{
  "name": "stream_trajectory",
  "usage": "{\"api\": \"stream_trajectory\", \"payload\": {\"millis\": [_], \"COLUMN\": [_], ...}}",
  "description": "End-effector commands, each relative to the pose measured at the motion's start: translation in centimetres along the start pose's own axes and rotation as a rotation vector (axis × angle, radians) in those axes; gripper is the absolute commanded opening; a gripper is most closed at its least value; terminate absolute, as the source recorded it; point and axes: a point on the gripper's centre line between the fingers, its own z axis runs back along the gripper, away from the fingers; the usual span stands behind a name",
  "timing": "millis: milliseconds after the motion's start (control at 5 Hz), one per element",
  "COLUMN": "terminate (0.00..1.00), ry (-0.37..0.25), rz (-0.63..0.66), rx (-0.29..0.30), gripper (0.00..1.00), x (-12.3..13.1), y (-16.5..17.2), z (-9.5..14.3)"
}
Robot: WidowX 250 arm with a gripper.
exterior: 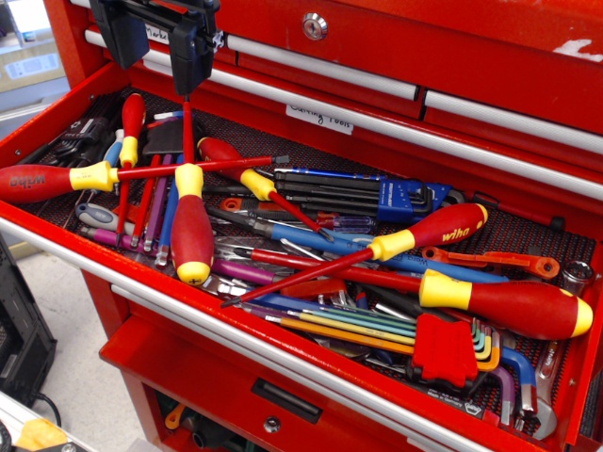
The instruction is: Pick up red srewdriver
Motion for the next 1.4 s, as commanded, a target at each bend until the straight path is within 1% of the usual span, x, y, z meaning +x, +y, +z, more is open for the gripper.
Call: {"api": "stream_trajectory", "payload": {"millis": [0, 200, 400, 600, 800, 1000, 1200], "terminate": [0.0, 0.0, 0.0, 0.0, 0.0, 0.0, 0.0], "ry": [0.0, 0.0, -0.03, -0.048, -0.074, -0.126, -0.171], "rz": [0.0, 0.18, 0.347, 0.442, 0.542, 0.557, 0.516], "rx": [0.0, 0.095, 0.155, 0.155, 0.169, 0.157, 0.142], "gripper": [1.0, 1.0, 1.0, 1.0, 1.0, 1.0, 1.0], "x": [0.0, 0.9, 1.9, 2.9, 4.0, 4.5, 5.0], "y": [0.0, 2.7, 5.1, 7.2, 8.8, 10.5, 11.3], "z": [0.0, -0.1, -1.3, -2.7, -4.9, -6.7, -8.6]}}
